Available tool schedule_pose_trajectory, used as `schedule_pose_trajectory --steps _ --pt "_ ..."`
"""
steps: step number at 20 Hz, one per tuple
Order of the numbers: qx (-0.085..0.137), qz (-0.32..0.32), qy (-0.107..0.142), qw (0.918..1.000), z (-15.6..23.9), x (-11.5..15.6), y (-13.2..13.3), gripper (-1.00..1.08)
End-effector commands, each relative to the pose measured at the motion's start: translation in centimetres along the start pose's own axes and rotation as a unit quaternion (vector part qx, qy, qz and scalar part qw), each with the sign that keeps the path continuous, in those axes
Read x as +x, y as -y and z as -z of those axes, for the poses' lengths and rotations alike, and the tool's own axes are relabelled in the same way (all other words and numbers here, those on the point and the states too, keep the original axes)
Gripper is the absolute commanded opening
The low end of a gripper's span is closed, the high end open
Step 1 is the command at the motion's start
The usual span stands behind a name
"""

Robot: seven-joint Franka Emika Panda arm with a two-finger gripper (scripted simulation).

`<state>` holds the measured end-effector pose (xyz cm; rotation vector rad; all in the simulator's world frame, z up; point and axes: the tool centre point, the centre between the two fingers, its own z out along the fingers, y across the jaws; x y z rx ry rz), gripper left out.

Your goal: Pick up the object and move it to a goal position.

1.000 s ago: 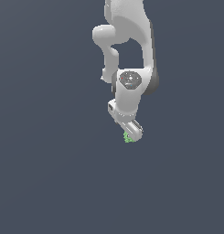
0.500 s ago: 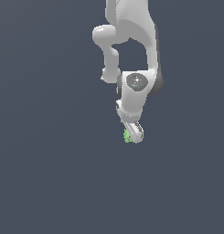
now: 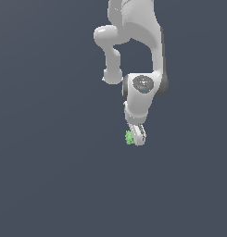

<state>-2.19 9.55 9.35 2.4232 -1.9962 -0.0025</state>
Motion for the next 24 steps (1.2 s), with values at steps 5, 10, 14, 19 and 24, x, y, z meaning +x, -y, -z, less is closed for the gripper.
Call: schedule_pose_trajectory --steps 5,10,14,19,24 --pt "0.001 -0.031 0.000 0.9995 -0.2 -0.5 0.0 1.00" --pt "0.001 -0.033 0.000 0.9994 -0.3 -0.6 0.0 1.00" --pt "0.001 -0.034 0.000 0.9994 -0.9 -0.6 0.0 1.00" --pt "0.001 -0.035 0.000 0.9994 -3.2 -0.6 -0.1 1.00" --pt "0.001 -0.035 0.000 0.9994 -5.0 -0.6 -0.1 1.00"
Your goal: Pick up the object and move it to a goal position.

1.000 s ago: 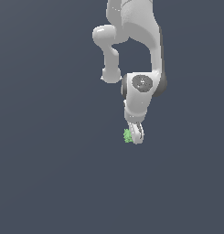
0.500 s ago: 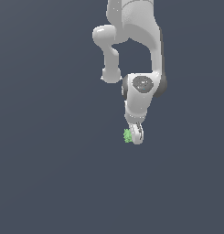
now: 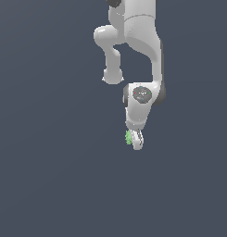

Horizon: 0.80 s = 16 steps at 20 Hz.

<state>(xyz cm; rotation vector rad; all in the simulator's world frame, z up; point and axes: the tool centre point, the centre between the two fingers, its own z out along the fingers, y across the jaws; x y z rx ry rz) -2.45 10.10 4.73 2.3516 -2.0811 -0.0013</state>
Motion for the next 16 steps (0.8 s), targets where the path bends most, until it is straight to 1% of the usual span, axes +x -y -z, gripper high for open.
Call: schedule_pose_trajectory --steps 1,3,4,16 --pt "0.001 0.000 0.000 1.0000 -0.58 -0.03 0.08 1.00" --pt "0.001 0.000 0.000 1.0000 -0.68 -0.03 0.12 1.00" --pt "0.001 0.000 0.000 1.0000 -0.68 -0.03 0.12 -1.00" --pt "0.001 0.000 0.000 1.0000 -0.46 0.11 0.19 -1.00"
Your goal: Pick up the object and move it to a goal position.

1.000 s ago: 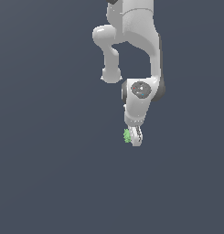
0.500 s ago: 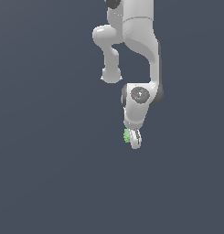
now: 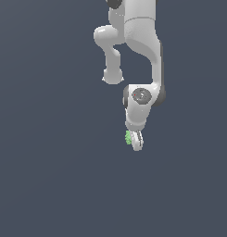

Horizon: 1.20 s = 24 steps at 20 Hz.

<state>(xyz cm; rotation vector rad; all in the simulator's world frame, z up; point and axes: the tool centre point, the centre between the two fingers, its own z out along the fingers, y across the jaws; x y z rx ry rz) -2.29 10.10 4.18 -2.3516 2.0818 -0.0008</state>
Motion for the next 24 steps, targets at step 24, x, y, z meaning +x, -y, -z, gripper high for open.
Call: schedule_pose_trajectory --steps 24 --pt "0.000 -0.001 0.000 1.0000 16.8 14.8 2.7 -1.00"
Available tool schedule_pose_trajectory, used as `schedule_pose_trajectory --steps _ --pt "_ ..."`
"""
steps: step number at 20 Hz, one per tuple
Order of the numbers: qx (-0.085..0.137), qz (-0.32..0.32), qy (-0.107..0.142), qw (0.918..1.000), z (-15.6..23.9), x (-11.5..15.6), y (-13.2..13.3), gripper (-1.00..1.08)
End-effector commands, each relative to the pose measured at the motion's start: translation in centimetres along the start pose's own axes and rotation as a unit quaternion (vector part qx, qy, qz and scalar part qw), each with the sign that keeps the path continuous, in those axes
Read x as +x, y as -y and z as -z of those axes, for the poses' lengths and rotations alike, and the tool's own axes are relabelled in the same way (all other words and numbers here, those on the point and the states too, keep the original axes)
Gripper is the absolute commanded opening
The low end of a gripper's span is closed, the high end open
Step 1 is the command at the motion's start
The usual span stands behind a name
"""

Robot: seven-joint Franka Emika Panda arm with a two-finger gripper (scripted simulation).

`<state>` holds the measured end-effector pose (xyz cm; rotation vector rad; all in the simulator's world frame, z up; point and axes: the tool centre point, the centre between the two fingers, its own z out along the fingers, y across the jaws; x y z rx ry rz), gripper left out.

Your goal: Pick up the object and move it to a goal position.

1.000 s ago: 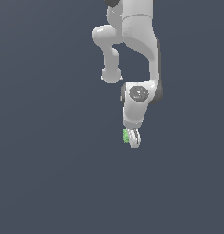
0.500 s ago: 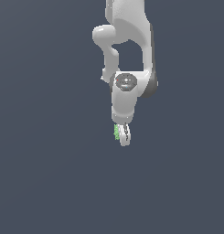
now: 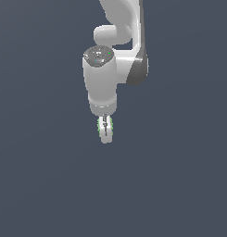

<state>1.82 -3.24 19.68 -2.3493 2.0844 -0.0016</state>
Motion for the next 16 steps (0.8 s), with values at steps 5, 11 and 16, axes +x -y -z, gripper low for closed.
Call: schedule_pose_trajectory --steps 5,11,16 --pt "-0.001 0.001 0.000 1.0000 4.3 3.8 0.9 -1.00" --pt "-0.001 0.001 0.000 1.0000 6.2 5.4 1.4 -1.00" --pt "-0.001 0.001 0.000 1.0000 6.7 5.8 1.6 -1.00"
